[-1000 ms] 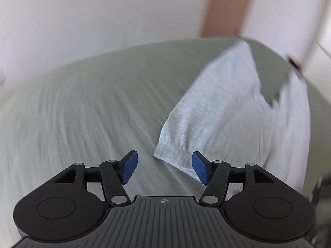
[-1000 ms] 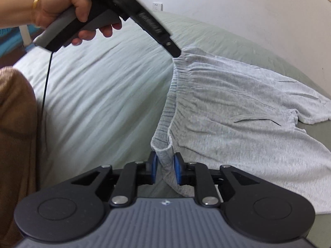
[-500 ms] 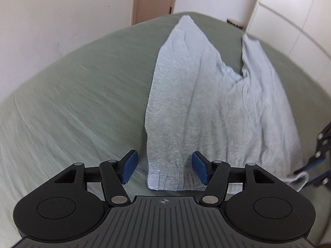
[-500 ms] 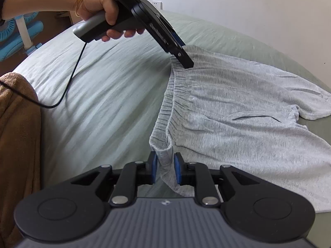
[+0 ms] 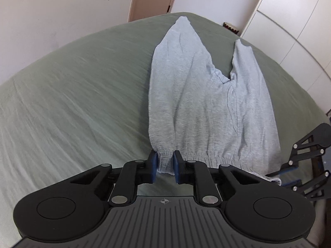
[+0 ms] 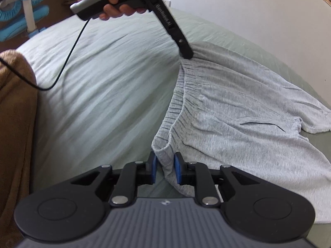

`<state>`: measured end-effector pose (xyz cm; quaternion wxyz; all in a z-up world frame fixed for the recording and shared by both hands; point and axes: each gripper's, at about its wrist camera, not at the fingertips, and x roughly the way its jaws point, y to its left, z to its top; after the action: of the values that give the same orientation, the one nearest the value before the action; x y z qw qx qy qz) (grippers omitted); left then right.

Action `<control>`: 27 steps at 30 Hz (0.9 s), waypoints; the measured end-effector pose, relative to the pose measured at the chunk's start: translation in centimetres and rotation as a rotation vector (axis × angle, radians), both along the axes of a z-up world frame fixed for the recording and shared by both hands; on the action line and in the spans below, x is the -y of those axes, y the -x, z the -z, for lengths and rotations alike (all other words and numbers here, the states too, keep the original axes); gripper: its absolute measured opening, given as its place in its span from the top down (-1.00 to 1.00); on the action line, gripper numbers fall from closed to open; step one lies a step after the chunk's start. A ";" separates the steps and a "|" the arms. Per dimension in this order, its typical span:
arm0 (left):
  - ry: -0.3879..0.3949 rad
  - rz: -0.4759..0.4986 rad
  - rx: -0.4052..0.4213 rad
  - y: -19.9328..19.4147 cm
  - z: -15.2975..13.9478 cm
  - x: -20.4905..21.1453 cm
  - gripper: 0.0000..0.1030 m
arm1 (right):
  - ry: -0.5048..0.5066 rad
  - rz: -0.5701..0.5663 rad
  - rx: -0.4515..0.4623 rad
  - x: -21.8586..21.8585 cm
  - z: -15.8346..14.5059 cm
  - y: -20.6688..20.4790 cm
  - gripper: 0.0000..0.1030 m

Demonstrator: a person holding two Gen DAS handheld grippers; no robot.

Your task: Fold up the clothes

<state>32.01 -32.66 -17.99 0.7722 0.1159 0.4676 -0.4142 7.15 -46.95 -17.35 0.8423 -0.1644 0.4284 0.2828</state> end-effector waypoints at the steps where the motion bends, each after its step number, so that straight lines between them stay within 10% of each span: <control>1: -0.034 -0.010 0.005 0.0 -0.3 0.1 0.71 | -0.009 0.010 0.002 0.1 -0.2 -0.1 0.83; 8: -0.240 0.032 0.065 1.0 -1.2 2.2 0.50 | -0.043 0.009 -0.064 -0.3 0.1 -0.2 0.82; 16: -0.351 -0.158 0.115 -0.4 -1.4 -0.7 0.16 | -0.073 -0.012 -0.071 0.1 -0.2 0.8 0.40; 27: -0.222 -0.175 0.083 4.8 -5.0 4.3 0.16 | -0.182 0.102 -0.050 3.8 -3.4 2.0 0.01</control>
<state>27.22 -36.99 -12.95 0.8065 0.1766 0.4865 -0.2859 5.18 -50.79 -13.93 0.8560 -0.0582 0.4298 0.2815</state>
